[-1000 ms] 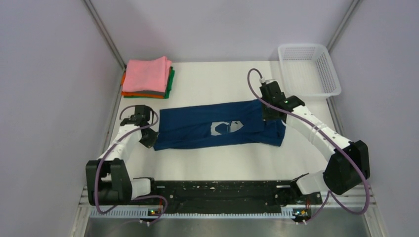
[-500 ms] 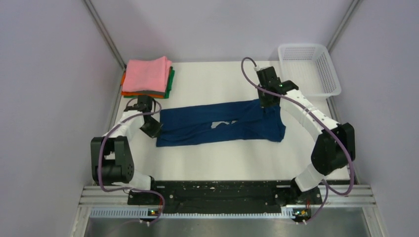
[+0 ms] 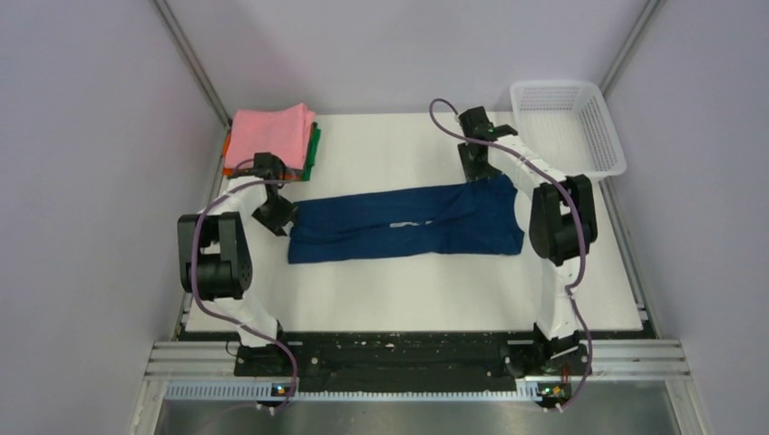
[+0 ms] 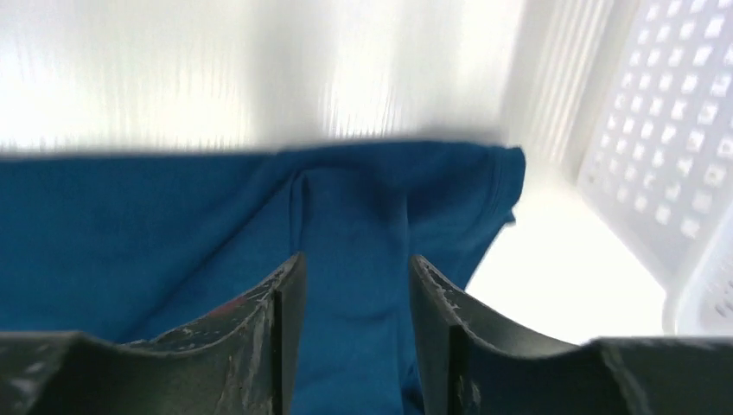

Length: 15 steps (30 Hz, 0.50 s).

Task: Fold and stack the t-shirts
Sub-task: Fold the other side of the tshirt into a rectangle

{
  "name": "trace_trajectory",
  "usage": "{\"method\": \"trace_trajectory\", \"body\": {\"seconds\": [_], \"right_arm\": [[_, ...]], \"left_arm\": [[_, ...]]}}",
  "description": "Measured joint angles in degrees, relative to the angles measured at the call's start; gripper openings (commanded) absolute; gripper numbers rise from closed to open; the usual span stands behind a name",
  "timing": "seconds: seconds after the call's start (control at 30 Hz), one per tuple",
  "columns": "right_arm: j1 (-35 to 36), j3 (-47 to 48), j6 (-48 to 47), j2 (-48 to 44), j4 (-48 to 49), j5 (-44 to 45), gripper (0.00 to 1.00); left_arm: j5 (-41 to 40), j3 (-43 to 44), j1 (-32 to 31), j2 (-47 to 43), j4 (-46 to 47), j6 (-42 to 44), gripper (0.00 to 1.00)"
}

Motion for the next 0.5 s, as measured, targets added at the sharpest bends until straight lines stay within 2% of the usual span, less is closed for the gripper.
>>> {"method": "trace_trajectory", "body": {"seconds": [0.03, 0.07, 0.1, 0.13, 0.17, 0.27, 0.37, 0.5], "right_arm": [[-0.3, 1.6, 0.0, 1.9, 0.1, 0.2, 0.55], [-0.5, 2.9, 0.3, 3.3, 0.6, 0.4, 0.63], [-0.8, 3.6, 0.5, 4.2, 1.2, 0.7, 0.75], [-0.9, 3.8, 1.1, 4.3, 1.7, 1.0, 0.95], [-1.1, 3.7, 1.9, 4.2, 2.1, 1.3, 0.98], [-1.2, -1.1, 4.0, 0.0, 6.6, 0.8, 0.99], [-1.2, -13.8, 7.1, -10.7, 11.0, -3.9, 0.99], [-1.2, -28.7, 12.1, -23.8, 18.4, -14.0, 0.99]], "left_arm": [[0.0, 0.9, 0.4, 0.5, 0.0, 0.2, 0.71], [0.0, 1.9, 0.7, 0.7, -0.4, 0.1, 0.94], [-0.1, 3.0, 1.0, 0.8, -0.7, 0.1, 0.98], [-0.3, 4.5, 1.3, 0.7, -1.2, -0.4, 0.99], [-0.3, 5.5, 1.4, 0.4, -1.4, 0.1, 0.99], [0.5, 6.9, 1.5, -2.3, -1.1, 0.3, 0.99], [3.2, 5.6, 0.6, -7.0, -0.3, 1.1, 0.99], [8.2, 1.0, -4.3, -11.8, 1.9, 2.9, 0.99]]}}
